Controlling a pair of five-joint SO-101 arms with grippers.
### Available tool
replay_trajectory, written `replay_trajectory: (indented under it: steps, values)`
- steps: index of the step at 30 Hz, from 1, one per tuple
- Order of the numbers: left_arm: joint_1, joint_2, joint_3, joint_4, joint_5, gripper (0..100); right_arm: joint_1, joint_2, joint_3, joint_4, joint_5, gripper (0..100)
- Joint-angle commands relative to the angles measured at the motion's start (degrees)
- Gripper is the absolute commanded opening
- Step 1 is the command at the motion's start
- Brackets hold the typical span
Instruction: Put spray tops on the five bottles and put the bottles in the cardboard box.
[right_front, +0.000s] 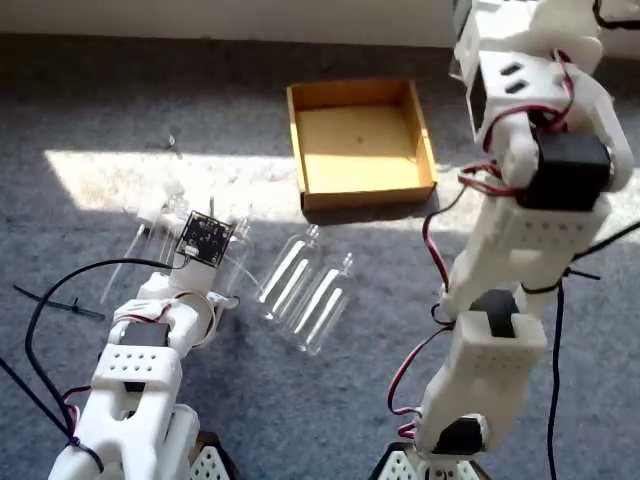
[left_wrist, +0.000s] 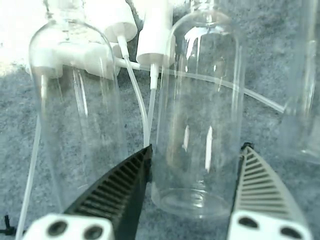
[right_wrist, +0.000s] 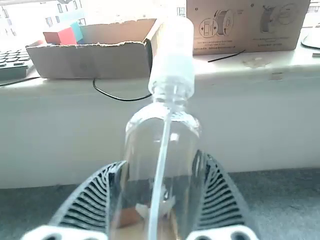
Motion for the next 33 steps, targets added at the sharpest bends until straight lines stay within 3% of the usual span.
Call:
replay_trajectory:
  steps: [1, 4, 7, 11, 18, 21, 24, 30, 33]
  values:
    - [-0.66, -0.22, -0.31, -0.79, -0.26, 25, 0.4, -5.49, -6.55, 8.92, -0.18, 0.5]
    - [-0.66, -0.22, -0.22, -0.79, -0.26, 25, 3.91, -6.29, -6.55, 8.75, -0.18, 0.5]
    - [-0.66, -0.22, -0.22, -0.79, -0.26, 25, 2.51, -8.13, -6.11, 8.92, 0.0, 0.5]
    - [-0.66, -0.22, -0.22, -0.7, -0.26, 25, 2.59, -13.05, 0.31, 9.01, 5.63, 0.5]
    - [-0.48, -0.22, -0.22, -0.7, -0.26, 25, 4.53, -36.97, 42.51, 8.84, 6.42, 0.5]
    - [-0.4, -0.22, -0.22, -0.7, -0.26, 25, 1.36, -51.47, 65.45, 6.2, 8.88, 0.5]
    - [-0.4, -0.22, -0.22, -0.7, -0.26, 25, -0.4, -65.01, 90.42, -7.25, 10.55, 0.5]
    - [-0.75, -0.57, -0.31, -0.7, -0.18, 25, -0.31, -89.45, 144.84, -48.92, 12.84, 0.5]
    - [-1.98, -1.27, -4.44, -0.62, 0.18, 25, 0.48, -99.74, 165.93, -58.15, 12.66, 0.5]
